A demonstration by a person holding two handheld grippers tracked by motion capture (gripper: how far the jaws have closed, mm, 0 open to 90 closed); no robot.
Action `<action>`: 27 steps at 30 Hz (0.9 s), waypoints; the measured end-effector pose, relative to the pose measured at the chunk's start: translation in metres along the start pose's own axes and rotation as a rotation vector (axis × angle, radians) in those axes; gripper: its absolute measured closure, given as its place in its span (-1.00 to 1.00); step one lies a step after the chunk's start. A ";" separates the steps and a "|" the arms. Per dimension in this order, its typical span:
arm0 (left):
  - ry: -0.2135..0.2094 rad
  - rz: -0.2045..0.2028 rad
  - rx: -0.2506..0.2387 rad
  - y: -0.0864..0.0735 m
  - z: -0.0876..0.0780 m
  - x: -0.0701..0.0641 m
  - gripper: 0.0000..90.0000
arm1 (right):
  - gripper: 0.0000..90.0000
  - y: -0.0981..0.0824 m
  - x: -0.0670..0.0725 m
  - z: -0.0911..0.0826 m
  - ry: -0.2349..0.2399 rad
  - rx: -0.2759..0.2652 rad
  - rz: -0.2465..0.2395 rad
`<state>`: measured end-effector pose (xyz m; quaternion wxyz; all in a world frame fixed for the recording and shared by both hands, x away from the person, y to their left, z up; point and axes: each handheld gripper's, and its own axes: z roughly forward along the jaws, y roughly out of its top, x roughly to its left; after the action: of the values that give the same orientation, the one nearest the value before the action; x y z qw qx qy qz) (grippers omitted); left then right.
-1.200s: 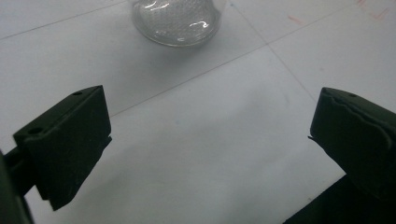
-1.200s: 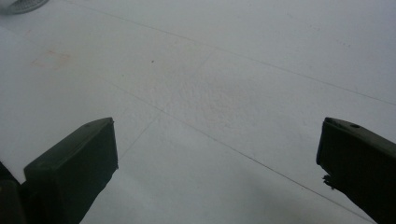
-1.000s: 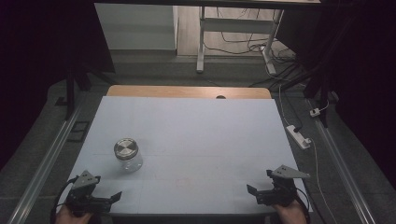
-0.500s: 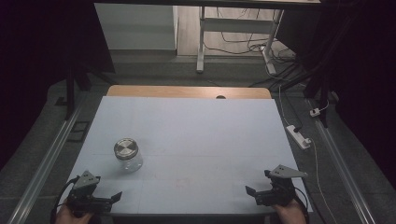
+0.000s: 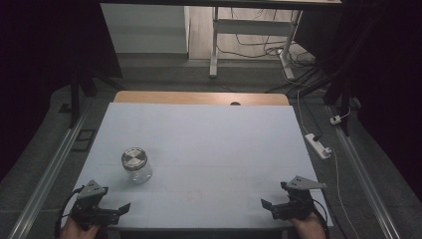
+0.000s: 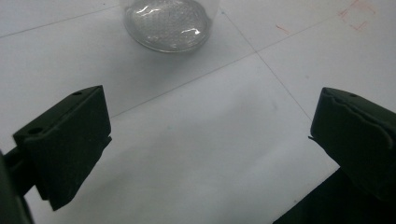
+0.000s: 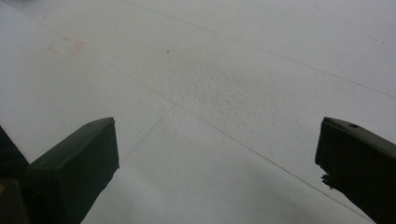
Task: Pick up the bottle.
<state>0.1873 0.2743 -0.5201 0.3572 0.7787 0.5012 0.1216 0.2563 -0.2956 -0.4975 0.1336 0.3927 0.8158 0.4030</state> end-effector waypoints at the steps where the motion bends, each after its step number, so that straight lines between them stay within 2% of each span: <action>1: 0.004 0.001 0.000 0.000 0.000 0.000 -1.00 | -1.00 0.000 0.000 0.000 0.000 0.001 0.001; 3: 0.017 0.004 -0.006 0.000 0.000 0.001 -1.00 | -1.00 0.000 0.000 0.000 -0.002 -0.001 0.000; 16: 0.021 0.011 -0.045 0.005 -0.001 0.003 -1.00 | -1.00 0.000 0.002 0.001 0.008 0.008 -0.024; 27: 0.028 0.050 -0.039 0.016 0.004 0.004 -1.00 | -1.00 0.000 0.002 0.001 0.010 0.015 -0.028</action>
<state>0.2019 0.2722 -0.5128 0.3623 0.7820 0.4841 0.1511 0.2559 -0.2931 -0.4978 0.1324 0.3801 0.8248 0.3970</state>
